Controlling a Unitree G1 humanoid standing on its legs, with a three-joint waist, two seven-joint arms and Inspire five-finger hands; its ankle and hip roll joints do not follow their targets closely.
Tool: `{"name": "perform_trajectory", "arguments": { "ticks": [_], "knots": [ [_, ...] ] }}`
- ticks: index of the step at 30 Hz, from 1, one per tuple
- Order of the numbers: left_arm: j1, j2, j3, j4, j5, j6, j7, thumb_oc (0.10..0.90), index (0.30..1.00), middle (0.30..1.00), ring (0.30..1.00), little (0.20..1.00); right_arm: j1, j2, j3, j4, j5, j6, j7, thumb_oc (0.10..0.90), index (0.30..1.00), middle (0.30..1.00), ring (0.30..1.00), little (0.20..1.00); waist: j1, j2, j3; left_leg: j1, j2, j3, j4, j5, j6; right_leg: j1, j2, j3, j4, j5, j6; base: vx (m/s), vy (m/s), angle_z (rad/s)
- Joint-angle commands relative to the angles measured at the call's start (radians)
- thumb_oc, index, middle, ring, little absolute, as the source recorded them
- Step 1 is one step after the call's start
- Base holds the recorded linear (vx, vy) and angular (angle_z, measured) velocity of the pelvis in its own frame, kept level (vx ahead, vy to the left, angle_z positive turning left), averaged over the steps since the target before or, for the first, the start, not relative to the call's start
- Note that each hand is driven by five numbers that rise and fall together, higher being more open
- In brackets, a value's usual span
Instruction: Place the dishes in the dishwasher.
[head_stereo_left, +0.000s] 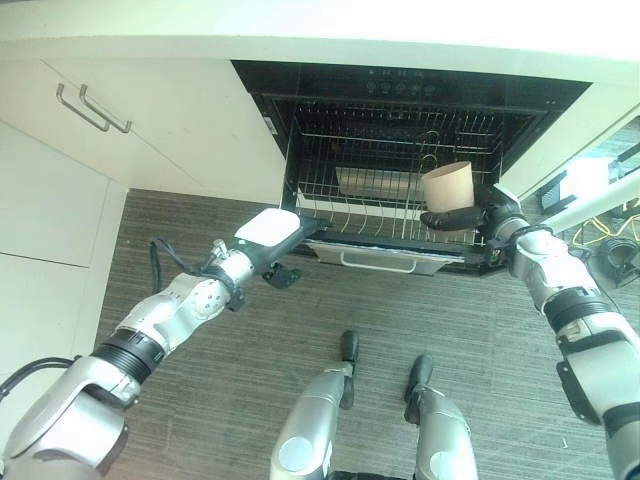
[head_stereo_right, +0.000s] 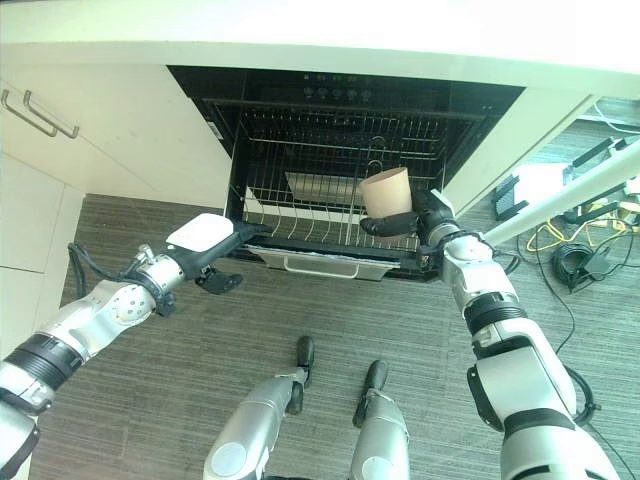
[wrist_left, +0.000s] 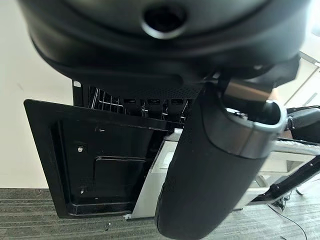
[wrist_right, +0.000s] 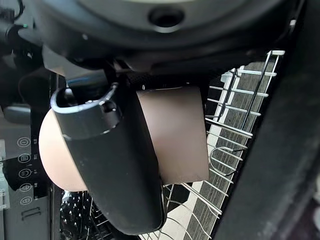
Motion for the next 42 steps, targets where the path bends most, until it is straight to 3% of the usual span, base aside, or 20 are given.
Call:
{"name": "perform_trajectory", "arguments": {
  "ticks": [1, 11, 15, 16, 17, 22, 29, 37, 42],
  "knots": [
    [-0.076, -0.008, 0.080, -0.096, -0.056, -0.014, 0.022, 0.800, 0.900, 0.900, 0.900, 0.900, -0.168, -0.035, -0.040, -0.029, 0.061, -0.044, -0.036, 0.400, 0.300, 0.300, 0.300, 0.300, 0.002, 0.085, -0.021, -0.012, 0.093, 0.053, 0.080, -0.132, -0.074, -0.062, -0.045, 0.007, 0.033, -0.013, 0.026, -0.04, 0.089, 0.08],
    [-0.011, -0.028, 0.123, -0.144, -0.054, -0.001, 0.027, 0.800, 0.900, 0.900, 0.900, 0.900, -0.113, 0.057, -0.120, -0.022, 0.208, -0.041, -0.127, 0.400, 0.300, 0.300, 0.300, 0.300, 0.001, 0.133, -0.021, -0.013, 0.084, 0.073, 0.080, -0.140, -0.071, -0.073, -0.067, 0.015, 0.033, -0.010, 0.035, -0.01, 0.064, -0.02],
    [0.006, -0.038, 0.122, -0.148, -0.055, -0.004, 0.043, 0.800, 0.900, 0.900, 0.900, 0.900, -0.107, 0.093, -0.129, -0.030, 0.179, -0.039, -0.139, 0.400, 0.300, 0.300, 0.300, 0.300, 0.002, 0.145, -0.021, -0.016, 0.082, 0.078, 0.080, -0.141, -0.069, -0.078, -0.069, 0.022, 0.033, -0.010, 0.035, 0.00, 0.034, -0.07],
    [0.008, -0.039, 0.122, -0.150, -0.054, -0.003, 0.044, 0.800, 0.900, 0.900, 0.900, 0.900, -0.108, 0.097, -0.127, -0.031, 0.166, -0.037, -0.144, 0.494, 0.441, 0.441, 0.441, 0.441, 0.002, 0.147, -0.021, -0.015, 0.082, 0.078, 0.080, -0.142, -0.069, -0.078, -0.069, 0.022, 0.033, -0.010, 0.036, 0.01, 0.018, -0.11],
    [0.011, -0.041, 0.122, -0.150, -0.052, -0.002, 0.046, 0.800, 0.900, 0.900, 0.900, 0.900, -0.107, 0.101, -0.125, -0.033, 0.147, -0.042, -0.156, 0.800, 0.900, 0.900, 0.900, 0.900, 0.002, 0.148, -0.021, -0.016, 0.083, 0.078, 0.080, -0.142, -0.070, -0.078, -0.069, 0.022, 0.033, -0.010, 0.036, 0.02, 0.014, -0.06],
    [0.031, -0.050, 0.121, -0.157, -0.036, -0.002, 0.062, 0.800, 0.900, 0.900, 0.900, 0.900, -0.116, 0.106, -0.104, -0.036, -0.006, -0.122, -0.275, 0.800, 0.900, 0.900, 0.900, 0.900, 0.009, 0.153, -0.021, -0.022, 0.081, 0.078, 0.080, -0.143, -0.067, -0.083, -0.072, 0.021, 0.033, -0.009, 0.037, 0.00, 0.000, 0.00],
    [0.048, -0.070, 0.117, -0.159, -0.029, -0.001, 0.078, 0.800, 0.900, 0.900, 0.900, 0.900, -0.134, 0.088, -0.083, -0.072, -0.189, -0.168, -0.371, 0.800, 0.900, 0.900, 0.900, 0.900, 0.003, 0.169, -0.021, -0.021, 0.081, 0.090, 0.080, -0.147, -0.068, -0.087, -0.081, 0.020, 0.033, -0.010, 0.040, 0.00, 0.020, -0.02],
    [0.093, -0.091, 0.118, -0.182, -0.015, 0.016, 0.091, 0.800, 0.900, 0.900, 0.900, 0.900, -0.121, 0.074, -0.104, -0.137, -0.284, -0.232, -0.519, 0.800, 0.900, 0.900, 0.900, 0.900, -0.005, 0.188, -0.021, -0.002, 0.078, 0.096, 0.080, -0.154, -0.068, -0.073, -0.090, 0.020, 0.033, -0.013, 0.043, 0.02, 0.032, -0.03],
    [0.129, -0.107, 0.111, -0.195, -0.006, 0.025, 0.105, 0.800, 0.900, 0.900, 0.900, 0.900, -0.118, 0.081, -0.126, -0.237, -0.299, -0.316, -0.653, 0.800, 0.900, 0.900, 0.900, 0.900, -0.012, 0.202, -0.021, 0.007, 0.074, 0.094, 0.080, -0.161, -0.064, -0.069, -0.091, 0.029, 0.033, -0.017, 0.045, 0.04, 0.042, -0.04]
  ]
}}
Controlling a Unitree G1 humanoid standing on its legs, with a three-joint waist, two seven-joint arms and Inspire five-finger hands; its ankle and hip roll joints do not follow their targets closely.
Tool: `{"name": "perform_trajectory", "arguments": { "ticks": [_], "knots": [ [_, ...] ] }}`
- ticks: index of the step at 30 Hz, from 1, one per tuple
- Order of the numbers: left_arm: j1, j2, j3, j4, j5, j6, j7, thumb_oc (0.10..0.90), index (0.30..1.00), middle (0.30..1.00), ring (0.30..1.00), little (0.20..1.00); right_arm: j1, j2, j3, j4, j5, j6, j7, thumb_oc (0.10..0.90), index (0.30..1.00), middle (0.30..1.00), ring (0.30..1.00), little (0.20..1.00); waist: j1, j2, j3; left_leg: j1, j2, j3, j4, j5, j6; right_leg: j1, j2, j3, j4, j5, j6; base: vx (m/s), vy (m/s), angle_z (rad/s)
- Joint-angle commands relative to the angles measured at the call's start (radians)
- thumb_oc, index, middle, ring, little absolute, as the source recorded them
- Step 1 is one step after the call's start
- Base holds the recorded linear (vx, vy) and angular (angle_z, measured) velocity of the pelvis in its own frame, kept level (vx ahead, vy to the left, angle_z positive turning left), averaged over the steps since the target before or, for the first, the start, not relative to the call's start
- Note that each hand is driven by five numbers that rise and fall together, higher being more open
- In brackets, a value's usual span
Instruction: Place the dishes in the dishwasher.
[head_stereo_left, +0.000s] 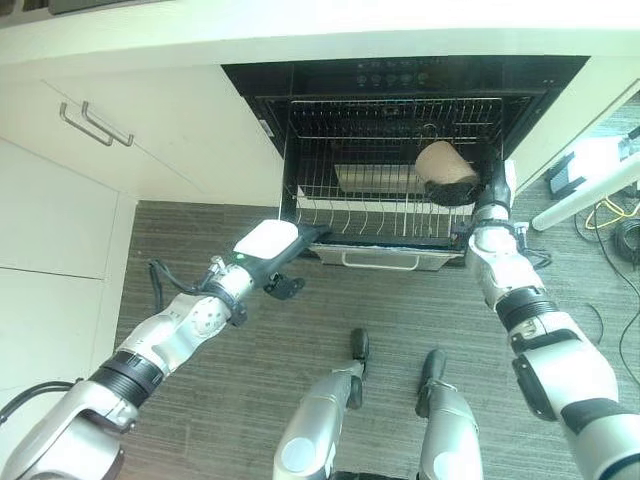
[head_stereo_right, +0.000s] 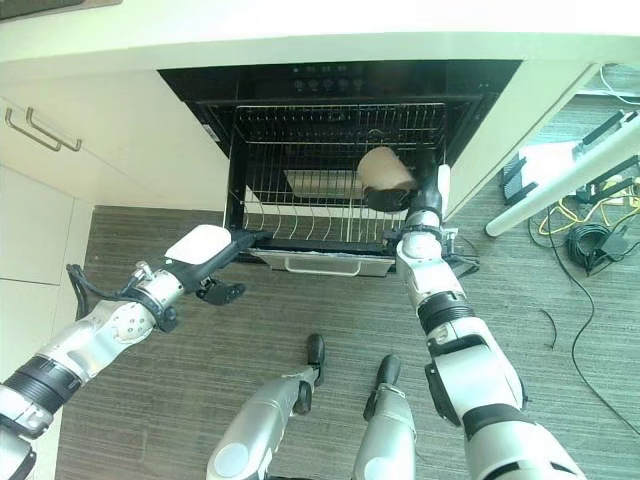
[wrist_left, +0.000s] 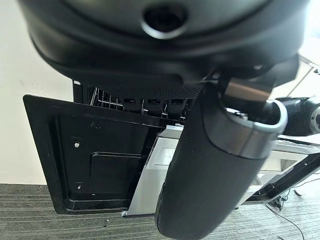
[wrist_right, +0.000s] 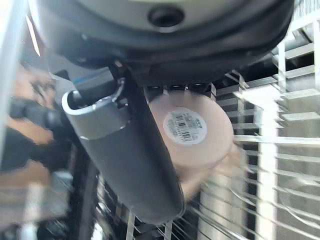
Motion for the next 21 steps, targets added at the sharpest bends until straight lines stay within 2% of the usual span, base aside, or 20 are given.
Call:
{"name": "perform_trajectory", "arguments": {
  "ticks": [1, 6, 10, 13, 21],
  "knots": [
    [-0.016, -0.105, 0.026, -0.107, -0.006, -0.017, 0.057, 0.800, 0.900, 0.900, 0.900, 0.900, -0.104, -0.120, -0.031, -0.171, -0.052, -0.178, -0.087, 0.800, 0.900, 0.900, 0.900, 0.900, 0.010, 0.185, -0.016, 0.010, 0.086, 0.039, 0.086, -0.168, -0.070, -0.006, -0.061, -0.021, -0.023, -0.011, 0.030, 0.03, 0.042, -0.06],
    [0.009, -0.112, 0.019, -0.113, -0.002, -0.013, 0.072, 0.800, 0.900, 0.900, 0.900, 0.900, -0.075, -0.098, -0.039, -0.248, -0.009, -0.210, -0.102, 0.800, 0.900, 0.900, 0.900, 0.900, 0.002, 0.192, -0.016, 0.018, 0.084, 0.043, 0.086, -0.172, -0.069, 0.000, -0.062, -0.016, -0.023, -0.014, 0.030, 0.03, 0.026, -0.03],
    [0.022, -0.115, 0.015, -0.110, 0.000, -0.014, 0.084, 0.800, 0.900, 0.900, 0.900, 0.900, -0.049, -0.066, -0.037, -0.313, 0.041, -0.208, -0.060, 0.800, 0.900, 0.900, 0.900, 0.900, -0.005, 0.198, -0.016, 0.027, 0.084, 0.046, 0.086, -0.173, -0.068, 0.006, -0.064, -0.010, -0.023, -0.014, 0.030, 0.02, 0.013, -0.06],
    [0.035, -0.119, 0.015, -0.112, 0.001, -0.012, 0.089, 0.800, 0.900, 0.900, 0.900, 0.900, -0.034, -0.042, -0.027, -0.361, 0.081, -0.232, -0.047, 0.800, 0.900, 0.900, 0.900, 0.900, -0.007, 0.199, -0.016, 0.032, 0.085, 0.049, 0.086, -0.173, -0.067, 0.010, -0.066, -0.008, -0.023, -0.014, 0.029, 0.02, 0.009, -0.05],
    [0.069, -0.143, 0.023, -0.097, 0.020, 0.012, 0.113, 0.800, 0.900, 0.900, 0.900, 0.900, 0.041, 0.023, -0.008, -0.561, 0.108, -0.302, -0.063, 0.800, 0.900, 0.900, 0.900, 0.900, -0.024, 0.182, -0.016, 0.049, 0.091, 0.053, 0.086, -0.179, -0.065, 0.026, -0.059, -0.001, -0.023, -0.022, 0.029, 0.00, 0.000, 0.00]
  ]
}}
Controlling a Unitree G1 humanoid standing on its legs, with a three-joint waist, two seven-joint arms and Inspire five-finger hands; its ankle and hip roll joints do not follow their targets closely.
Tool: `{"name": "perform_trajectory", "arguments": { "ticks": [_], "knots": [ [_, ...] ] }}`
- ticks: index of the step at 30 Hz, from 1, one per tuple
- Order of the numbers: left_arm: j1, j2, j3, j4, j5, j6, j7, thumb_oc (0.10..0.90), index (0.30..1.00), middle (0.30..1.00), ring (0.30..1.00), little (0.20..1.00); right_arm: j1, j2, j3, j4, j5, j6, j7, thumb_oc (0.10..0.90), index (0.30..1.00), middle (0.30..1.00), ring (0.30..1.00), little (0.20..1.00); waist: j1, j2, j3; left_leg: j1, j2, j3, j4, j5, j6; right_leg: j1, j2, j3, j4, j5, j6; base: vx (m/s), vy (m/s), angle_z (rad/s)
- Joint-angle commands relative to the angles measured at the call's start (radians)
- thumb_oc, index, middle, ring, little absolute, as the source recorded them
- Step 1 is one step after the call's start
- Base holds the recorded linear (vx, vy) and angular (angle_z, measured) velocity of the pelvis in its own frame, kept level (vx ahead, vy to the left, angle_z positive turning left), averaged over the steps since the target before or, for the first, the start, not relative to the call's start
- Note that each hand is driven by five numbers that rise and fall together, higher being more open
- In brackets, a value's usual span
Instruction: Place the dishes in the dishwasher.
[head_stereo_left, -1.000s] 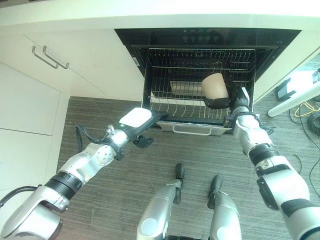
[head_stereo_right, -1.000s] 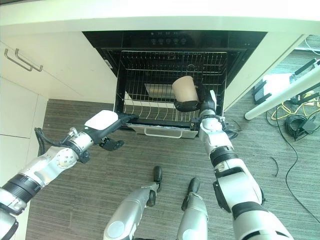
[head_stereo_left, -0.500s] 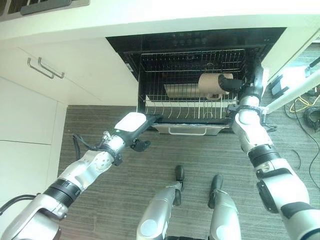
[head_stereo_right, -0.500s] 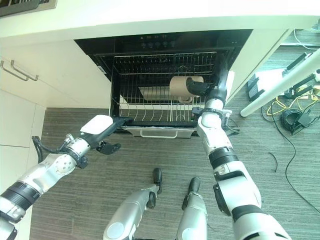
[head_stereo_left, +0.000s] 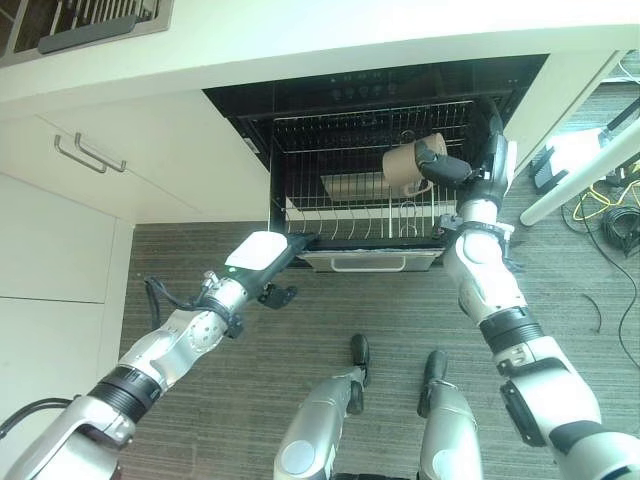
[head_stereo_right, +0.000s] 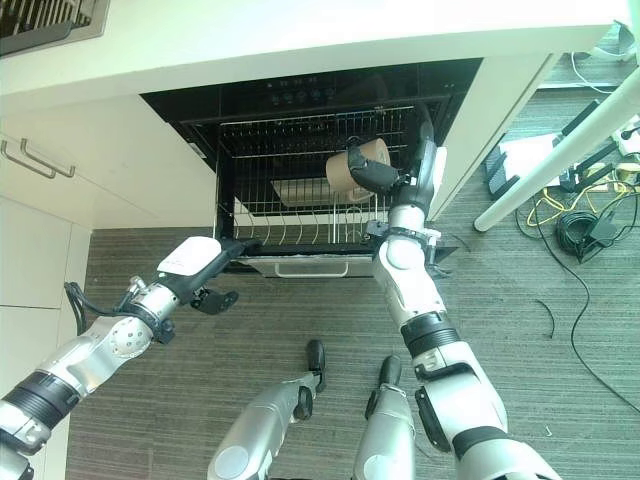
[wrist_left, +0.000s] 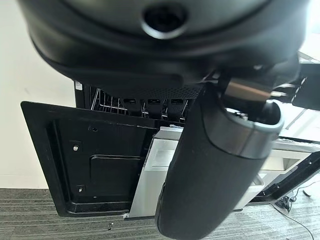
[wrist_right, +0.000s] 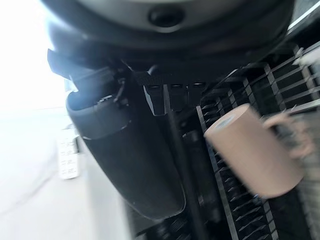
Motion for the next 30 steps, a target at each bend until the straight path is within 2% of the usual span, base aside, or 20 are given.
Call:
{"name": "perform_trajectory", "arguments": {
  "ticks": [1, 4, 7, 8, 10, 11, 13, 15, 16, 17, 18, 19, 21, 22, 23, 24, 25, 27, 29, 30],
  "knots": [
    [0.009, -0.125, 0.020, -0.097, 0.021, -0.024, 0.054, 0.800, 0.900, 0.900, 0.900, 0.900, -0.099, -0.054, -0.006, -0.199, -0.015, -0.176, -0.007, 0.800, 0.900, 0.900, 0.900, 0.900, 0.001, 0.167, -0.009, 0.020, 0.087, 0.029, 0.100, -0.184, -0.068, 0.024, -0.059, -0.025, -0.025, -0.021, 0.027, 0.00, 0.000, 0.00],
    [0.047, -0.151, 0.037, -0.079, 0.045, 0.010, 0.100, 0.800, 0.900, 0.900, 0.900, 0.900, 0.003, -0.019, 0.019, -0.325, -0.034, -0.225, 0.006, 0.800, 0.900, 0.900, 0.900, 0.900, -0.017, 0.145, -0.019, 0.045, 0.098, 0.038, 0.100, -0.193, -0.067, 0.048, -0.052, -0.027, -0.025, -0.033, 0.025, -0.02, -0.042, -0.02],
    [0.088, -0.176, 0.071, -0.053, 0.050, 0.035, 0.191, 0.800, 0.900, 0.900, 0.900, 0.900, 0.111, -0.003, 0.035, -0.432, -0.070, -0.285, 0.038, 0.800, 0.900, 0.900, 0.900, 0.900, -0.032, 0.115, -0.053, 0.074, 0.111, 0.047, 0.100, -0.205, -0.067, 0.078, -0.042, -0.033, -0.025, -0.052, 0.021, -0.02, -0.087, -0.05],
    [0.109, -0.186, 0.088, -0.043, 0.046, 0.034, 0.239, 0.800, 0.900, 0.900, 0.900, 0.900, 0.161, -0.008, 0.034, -0.467, -0.083, -0.324, 0.063, 0.800, 0.900, 0.900, 0.900, 0.900, -0.039, 0.099, -0.069, 0.094, 0.115, 0.050, 0.100, -0.213, -0.069, 0.100, -0.042, -0.037, -0.025, -0.066, 0.021, -0.03, -0.102, 0.02],
    [0.129, -0.203, 0.112, -0.034, 0.046, 0.036, 0.288, 0.800, 0.900, 0.900, 0.900, 0.900, 0.203, -0.009, 0.028, -0.502, -0.102, -0.347, 0.086, 0.800, 0.900, 0.900, 0.900, 0.900, -0.042, 0.082, -0.092, 0.114, 0.121, 0.052, 0.100, -0.217, -0.070, 0.122, -0.037, -0.044, -0.025, -0.076, 0.017, -0.02, -0.102, -0.05],
    [0.166, -0.236, 0.160, -0.029, 0.007, 0.032, 0.381, 0.800, 0.900, 0.900, 0.900, 0.900, 0.265, -0.031, 0.020, -0.535, -0.072, -0.350, 0.142, 0.800, 0.900, 0.900, 0.900, 0.900, -0.038, 0.055, -0.145, 0.154, 0.131, 0.053, 0.100, -0.225, -0.073, 0.173, -0.034, -0.064, -0.025, -0.096, 0.013, 0.01, -0.090, -0.08],
    [0.198, -0.258, 0.213, -0.037, -0.068, 0.002, 0.422, 0.800, 0.900, 0.900, 0.900, 0.900, 0.326, -0.048, 0.004, -0.550, -0.051, -0.341, 0.195, 0.800, 0.900, 0.900, 0.900, 0.900, -0.029, 0.033, -0.191, 0.189, 0.134, 0.047, 0.100, -0.235, -0.071, 0.221, -0.033, -0.081, -0.025, -0.112, 0.009, 0.04, -0.038, 0.03],
    [0.244, -0.301, 0.278, -0.060, -0.195, -0.081, 0.405, 0.800, 0.900, 0.900, 0.900, 0.900, 0.411, -0.043, -0.022, -0.562, -0.049, -0.342, 0.226, 0.800, 0.900, 0.900, 0.900, 0.900, -0.015, 0.007, -0.230, 0.228, 0.131, 0.028, 0.100, -0.247, -0.060, 0.274, -0.025, -0.095, -0.025, -0.125, 0.001, 0.08, 0.011, 0.08],
    [0.254, -0.308, 0.289, -0.069, -0.216, -0.098, 0.405, 0.800, 0.900, 0.900, 0.900, 0.900, 0.426, -0.040, -0.025, -0.565, -0.054, -0.344, 0.226, 0.800, 0.900, 0.900, 0.900, 0.900, -0.013, 0.003, -0.235, 0.233, 0.130, 0.023, 0.100, -0.249, -0.057, 0.282, -0.022, -0.097, -0.025, -0.127, 0.000, 0.06, 0.037, 0.08],
    [0.303, -0.345, 0.355, -0.119, -0.300, -0.145, 0.383, 0.800, 0.900, 0.900, 0.900, 0.900, 0.508, -0.026, -0.058, -0.568, -0.054, -0.365, 0.223, 0.800, 0.900, 0.900, 0.900, 0.900, -0.004, -0.022, -0.253, 0.258, 0.119, -0.002, 0.100, -0.266, -0.039, 0.320, -0.010, -0.102, -0.025, -0.127, -0.003, 0.02, 0.079, 0.14],
    [0.325, -0.358, 0.384, -0.138, -0.329, -0.157, 0.382, 0.800, 0.900, 0.900, 0.900, 0.900, 0.543, -0.022, -0.076, -0.565, -0.056, -0.373, 0.218, 0.800, 0.900, 0.900, 0.900, 0.900, -0.001, -0.031, -0.261, 0.268, 0.112, -0.011, 0.100, -0.273, -0.030, 0.332, -0.007, -0.102, -0.025, -0.127, -0.001, 0.02, 0.141, 0.21],
    [0.350, -0.370, 0.420, -0.168, -0.360, -0.167, 0.389, 0.800, 0.900, 0.900, 0.900, 0.900, 0.579, -0.015, -0.098, -0.566, -0.057, -0.376, 0.217, 0.800, 0.900, 0.900, 0.900, 0.900, -0.002, -0.039, -0.265, 0.279, 0.103, -0.018, 0.100, -0.283, -0.019, 0.345, -0.007, -0.099, -0.025, -0.122, 0.004, -0.01, 0.240, 0.21],
    [0.417, -0.406, 0.541, -0.229, -0.460, -0.158, 0.411, 0.800, 0.900, 0.900, 0.900, 0.900, 0.694, 0.022, -0.179, -0.565, -0.021, -0.392, 0.257, 0.800, 0.900, 0.900, 0.900, 0.900, -0.023, -0.052, -0.278, 0.285, 0.075, -0.040, 0.100, -0.308, 0.020, 0.360, -0.007, -0.084, -0.019, -0.034, 0.022, -0.06, 0.361, 0.13],
    [0.438, -0.419, 0.577, -0.237, -0.519, -0.135, 0.389, 0.800, 0.900, 0.900, 0.900, 0.900, 0.728, 0.038, -0.203, -0.561, -0.009, -0.400, 0.264, 0.800, 0.900, 0.900, 0.900, 0.900, -0.030, -0.053, -0.277, 0.281, 0.057, -0.048, 0.100, -0.318, 0.035, 0.332, -0.022, -0.070, 0.056, 0.004, 0.030, -0.08, 0.343, 0.21],
    [0.454, -0.424, 0.598, -0.235, -0.535, -0.103, 0.401, 0.800, 0.900, 0.900, 0.900, 0.900, 0.752, 0.046, -0.217, -0.559, 0.004, -0.403, 0.275, 0.800, 0.900, 0.900, 0.900, 0.900, -0.032, -0.055, -0.275, 0.279, 0.047, -0.049, 0.100, -0.324, 0.046, 0.299, -0.023, -0.060, 0.123, 0.011, 0.029, -0.06, 0.266, 0.25],
    [0.476, -0.424, 0.622, -0.216, -0.573, -0.076, 0.397, 0.800, 0.900, 0.900, 0.900, 0.900, 0.769, 0.052, -0.230, -0.551, 0.037, -0.398, 0.311, 0.800, 0.900, 0.900, 0.900, 0.900, -0.033, -0.055, -0.273, 0.278, 0.047, -0.037, 0.100, -0.328, 0.051, 0.270, 0.000, -0.060, 0.179, -0.001, 0.026, -0.02, 0.121, 0.19],
    [0.508, -0.426, 0.646, -0.186, -0.621, -0.022, 0.390, 0.800, 0.900, 0.900, 0.900, 0.900, 0.780, 0.047, -0.245, -0.541, 0.077, -0.394, 0.367, 0.800, 0.900, 0.900, 0.900, 0.900, -0.033, -0.065, -0.270, 0.271, 0.039, -0.032, 0.100, -0.330, 0.053, 0.251, 0.069, -0.052, 0.171, -0.034, 0.024, 0.00, 0.000, 0.00],
    [0.561, -0.447, 0.667, -0.100, -0.754, 0.022, 0.194, 0.800, 0.900, 0.900, 0.900, 0.900, 0.784, 0.020, -0.260, -0.521, 0.125, -0.413, 0.460, 0.800, 0.900, 0.900, 0.900, 0.900, -0.030, -0.090, -0.259, 0.263, 0.017, -0.034, 0.100, -0.327, 0.038, 0.248, 0.208, -0.049, 0.084, -0.053, 0.002, 0.07, -0.119, 0.05],
    [0.596, -0.489, 0.652, 0.006, -0.855, 0.054, 0.011, 0.800, 0.900, 0.900, 0.900, 0.900, 0.772, -0.010, -0.268, -0.500, 0.202, -0.424, 0.556, 0.800, 0.900, 0.900, 0.900, 0.900, -0.019, -0.097, -0.244, 0.262, 0.008, -0.030, 0.100, -0.322, 0.030, 0.230, 0.232, -0.079, 0.034, -0.038, -0.006, 0.11, -0.141, 0.25],
    [0.592, -0.514, 0.618, 0.154, -0.884, 0.072, -0.071, 0.800, 0.900, 0.900, 0.900, 0.900, 0.759, -0.037, -0.269, -0.492, 0.235, -0.416, 0.576, 0.800, 0.900, 0.900, 0.900, 0.900, -0.027, -0.096, -0.240, 0.262, 0.002, -0.042, 0.100, -0.313, 0.027, 0.228, 0.255, -0.052, -0.002, -0.044, -0.020, 0.24, -0.208, -0.11]
  ]
}}
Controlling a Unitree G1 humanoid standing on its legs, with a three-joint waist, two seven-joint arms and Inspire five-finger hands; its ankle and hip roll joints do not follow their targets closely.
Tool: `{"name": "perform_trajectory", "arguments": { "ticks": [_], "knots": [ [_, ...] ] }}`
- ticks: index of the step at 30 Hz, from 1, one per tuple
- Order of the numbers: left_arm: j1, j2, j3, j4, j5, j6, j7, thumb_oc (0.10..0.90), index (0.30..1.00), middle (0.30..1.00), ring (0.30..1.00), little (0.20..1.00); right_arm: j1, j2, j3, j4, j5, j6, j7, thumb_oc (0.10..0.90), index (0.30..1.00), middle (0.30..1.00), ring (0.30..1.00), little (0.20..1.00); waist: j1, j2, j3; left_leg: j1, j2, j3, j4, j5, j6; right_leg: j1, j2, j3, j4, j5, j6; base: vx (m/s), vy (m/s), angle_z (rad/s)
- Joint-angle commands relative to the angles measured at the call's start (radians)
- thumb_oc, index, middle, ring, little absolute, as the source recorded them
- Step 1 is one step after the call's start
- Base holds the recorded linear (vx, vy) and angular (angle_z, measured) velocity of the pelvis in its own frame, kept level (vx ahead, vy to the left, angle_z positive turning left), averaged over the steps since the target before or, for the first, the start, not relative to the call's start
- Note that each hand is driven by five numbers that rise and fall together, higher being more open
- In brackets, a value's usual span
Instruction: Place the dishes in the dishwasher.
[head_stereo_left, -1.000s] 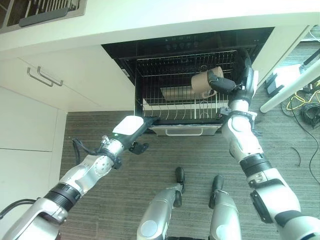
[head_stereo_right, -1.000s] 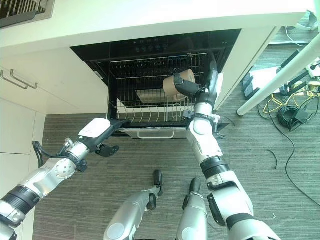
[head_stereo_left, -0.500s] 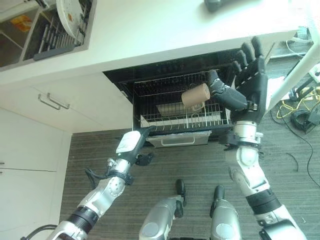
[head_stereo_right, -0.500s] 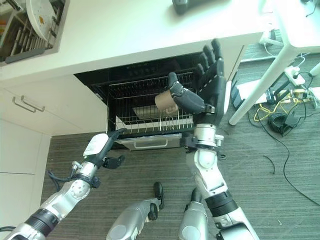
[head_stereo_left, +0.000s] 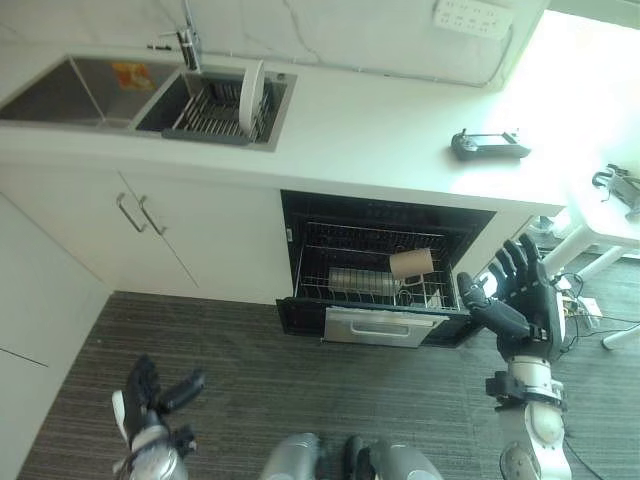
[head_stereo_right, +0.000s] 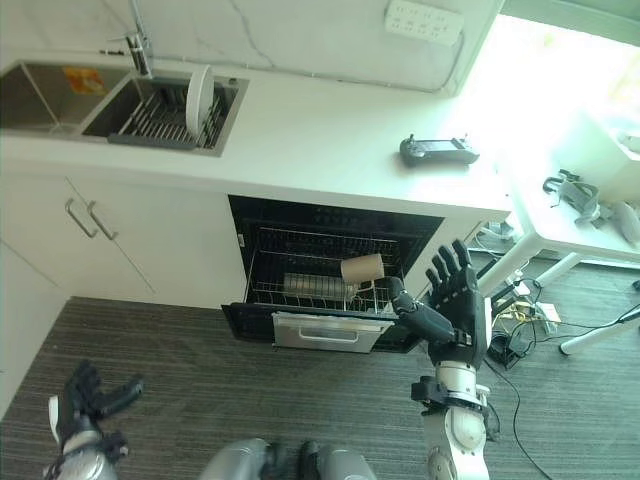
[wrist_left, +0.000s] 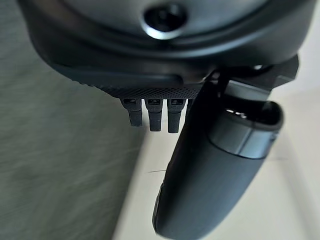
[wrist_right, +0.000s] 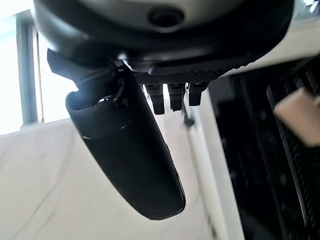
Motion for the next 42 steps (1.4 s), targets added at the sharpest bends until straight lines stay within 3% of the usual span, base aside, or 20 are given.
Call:
{"name": "perform_trajectory", "arguments": {
  "ticks": [1, 2, 3, 5, 7, 10, 13, 15, 18, 22, 27, 31, 33, 35, 37, 40, 42],
  "knots": [
    [-0.123, 0.025, -0.099, 0.076, -0.067, -0.035, -0.250, 0.800, 0.900, 0.900, 0.900, 0.900, -0.164, -0.066, -0.041, -0.095, 0.120, -0.108, 0.099, 0.800, 0.900, 0.900, 0.900, 0.900, -0.011, 0.038, -0.008, 0.155, -0.064, 0.061, -0.230, 0.028, 0.047, 0.111, -0.008, -0.021, -0.136, 0.061, 0.062, 0.21, -0.175, -0.13],
    [-0.124, 0.021, -0.102, 0.086, -0.065, -0.023, -0.254, 0.800, 0.900, 0.900, 0.900, 0.900, -0.166, -0.069, -0.039, -0.094, 0.121, -0.108, 0.102, 0.800, 0.900, 0.900, 0.900, 0.900, -0.010, 0.037, -0.008, 0.157, -0.064, 0.063, -0.230, 0.028, 0.047, 0.111, -0.009, -0.023, -0.136, 0.056, 0.060, 0.27, -0.124, 0.06],
    [-0.124, -0.008, -0.128, 0.217, -0.035, 0.003, -0.324, 0.800, 0.900, 0.900, 0.900, 0.900, -0.163, -0.088, -0.044, -0.100, 0.107, -0.115, 0.109, 0.800, 0.900, 0.900, 0.900, 0.900, -0.016, 0.020, 0.000, 0.196, -0.090, 0.085, -0.230, 0.033, 0.042, 0.112, -0.028, -0.006, -0.136, 0.015, 0.041, 0.24, -0.062, -0.01],
    [-0.130, -0.032, -0.148, 0.302, -0.003, 0.023, -0.355, 0.800, 0.900, 0.900, 0.900, 0.900, -0.156, -0.111, -0.058, -0.107, 0.111, -0.109, 0.105, 0.800, 0.900, 0.900, 0.900, 0.900, -0.014, -0.006, 0.018, 0.210, -0.105, 0.111, -0.193, 0.088, 0.005, 0.138, -0.055, -0.012, -0.136, 0.006, 0.020, 0.20, -0.057, -0.10],
    [-0.138, -0.051, -0.171, 0.394, 0.054, 0.056, -0.404, 0.800, 0.900, 0.900, 0.900, 0.900, -0.159, -0.120, -0.070, -0.107, 0.107, -0.102, 0.092, 0.800, 0.900, 0.900, 0.900, 0.900, -0.020, -0.016, 0.037, 0.131, -0.056, 0.115, -0.104, 0.155, -0.032, 0.154, -0.051, 0.006, -0.136, 0.000, -0.004, 0.12, -0.015, 0.15],
    [-0.140, -0.061, -0.165, 0.456, 0.071, 0.093, -0.450, 0.800, 0.900, 0.900, 0.900, 0.900, -0.181, -0.120, -0.066, -0.108, 0.073, -0.077, 0.083, 0.800, 0.900, 0.900, 0.900, 0.900, -0.017, -0.025, 0.039, 0.111, -0.028, 0.101, -0.190, 0.207, -0.041, 0.168, -0.049, 0.052, -0.136, -0.015, -0.004, 0.16, 0.099, 0.39],
    [-0.143, -0.070, -0.166, 0.532, 0.068, 0.089, -0.472, 0.800, 0.900, 0.900, 0.900, 0.900, -0.211, -0.129, -0.047, -0.104, 0.070, -0.043, 0.078, 0.800, 0.900, 0.900, 0.900, 0.900, -0.013, -0.008, 0.028, 0.027, 0.023, 0.012, -0.230, 0.231, -0.067, 0.179, -0.029, 0.109, -0.136, -0.043, -0.006, 0.21, 0.231, -0.48],
    [-0.146, -0.069, -0.163, 0.550, 0.081, 0.096, -0.489, 0.800, 0.900, 0.900, 0.900, 0.900, -0.216, -0.130, -0.040, -0.100, 0.070, -0.040, 0.075, 0.800, 0.900, 0.900, 0.900, 0.900, -0.012, 0.004, 0.020, -0.013, 0.036, -0.013, -0.230, 0.240, -0.078, 0.180, -0.024, 0.117, -0.136, -0.049, -0.006, 0.17, 0.227, -0.59],
    [-0.156, -0.064, -0.189, 0.582, 0.138, 0.089, -0.518, 0.800, 0.900, 0.900, 0.900, 0.900, -0.216, -0.131, -0.039, -0.106, 0.058, -0.046, 0.052, 0.800, 0.900, 0.900, 0.900, 0.900, -0.016, 0.023, 0.012, -0.064, 0.060, 0.037, -0.230, 0.219, -0.080, 0.202, -0.039, 0.093, -0.136, -0.067, 0.002, 0.19, 0.288, -0.35],
    [-0.162, -0.059, -0.224, 0.588, 0.179, 0.135, -0.549, 0.800, 0.900, 0.900, 0.900, 0.900, -0.218, -0.114, -0.039, -0.110, 0.053, -0.071, -0.008, 0.800, 0.900, 0.900, 0.900, 0.900, -0.010, 0.035, -0.008, -0.045, 0.029, 0.032, -0.230, 0.167, -0.043, 0.233, -0.068, 0.080, -0.136, -0.077, 0.026, 0.20, 0.317, -0.17],
    [-0.212, -0.032, -0.285, 0.613, 0.157, 0.213, -0.593, 0.800, 0.900, 0.900, 0.900, 0.900, -0.230, -0.112, -0.074, -0.140, 0.052, -0.081, -0.041, 0.800, 0.900, 0.900, 0.900, 0.900, -0.040, 0.063, -0.030, -0.009, -0.013, 0.000, -0.230, 0.088, 0.030, 0.205, -0.082, 0.053, -0.115, 0.016, 0.058, 0.13, 0.305, -0.21],
    [-0.230, -0.033, -0.309, 0.622, 0.110, 0.241, -0.614, 0.800, 0.900, 0.900, 0.900, 0.900, -0.252, -0.110, -0.090, -0.153, 0.051, -0.086, -0.058, 0.800, 0.900, 0.900, 0.900, 0.900, -0.042, 0.064, -0.026, 0.000, -0.040, 0.012, -0.230, 0.058, 0.067, 0.116, -0.114, 0.027, 0.072, 0.059, 0.086, 0.01, 0.217, -0.27],
    [-0.228, -0.034, -0.304, 0.625, 0.086, 0.239, -0.606, 0.800, 0.900, 0.900, 0.900, 0.900, -0.263, -0.108, -0.085, -0.147, 0.066, -0.087, -0.035, 0.800, 0.900, 0.900, 0.900, 0.900, -0.032, 0.057, -0.020, 0.011, -0.042, 0.035, -0.230, 0.047, 0.070, 0.093, -0.122, 0.005, 0.117, 0.047, 0.090, -0.03, 0.093, -0.35],
    [-0.225, -0.033, -0.292, 0.624, 0.081, 0.239, -0.602, 0.800, 0.900, 0.900, 0.900, 0.900, -0.274, -0.112, -0.081, -0.143, 0.069, -0.095, -0.027, 0.800, 0.900, 0.900, 0.900, 0.900, -0.026, 0.051, -0.017, 0.008, -0.040, 0.044, -0.230, 0.045, 0.064, 0.090, -0.090, -0.004, 0.094, 0.032, 0.082, -0.04, -0.028, -0.62],
    [-0.208, -0.042, -0.261, 0.621, 0.069, 0.224, -0.599, 0.800, 0.900, 0.900, 0.900, 0.900, -0.327, -0.124, -0.063, -0.128, 0.088, -0.110, -0.019, 0.800, 0.900, 0.900, 0.900, 0.900, 0.022, 0.032, -0.016, -0.042, -0.014, 0.099, -0.230, 0.079, 0.024, 0.174, -0.025, -0.050, -0.098, -0.010, 0.055, -0.07, -0.168, -0.48],
    [-0.196, -0.053, -0.241, 0.633, 0.077, 0.205, -0.593, 0.800, 0.900, 0.900, 0.900, 0.900, -0.352, -0.130, -0.047, -0.113, 0.098, -0.096, -0.013, 0.800, 0.900, 0.900, 0.900, 0.900, 0.041, 0.008, -0.011, -0.071, -0.019, 0.111, -0.230, 0.108, -0.008, 0.193, -0.024, -0.004, -0.136, -0.106, 0.028, -0.04, -0.157, -0.96],
    [-0.190, -0.060, -0.233, 0.632, 0.089, 0.183, -0.592, 0.800, 0.900, 0.900, 0.900, 0.900, -0.352, -0.128, -0.044, -0.121, 0.084, -0.073, -0.005, 0.800, 0.900, 0.900, 0.900, 0.900, 0.041, 0.000, -0.008, -0.075, -0.018, 0.130, -0.230, 0.120, -0.014, 0.186, -0.024, 0.011, -0.136, -0.114, 0.020, -0.02, -0.130, -0.49]
  ]
}}
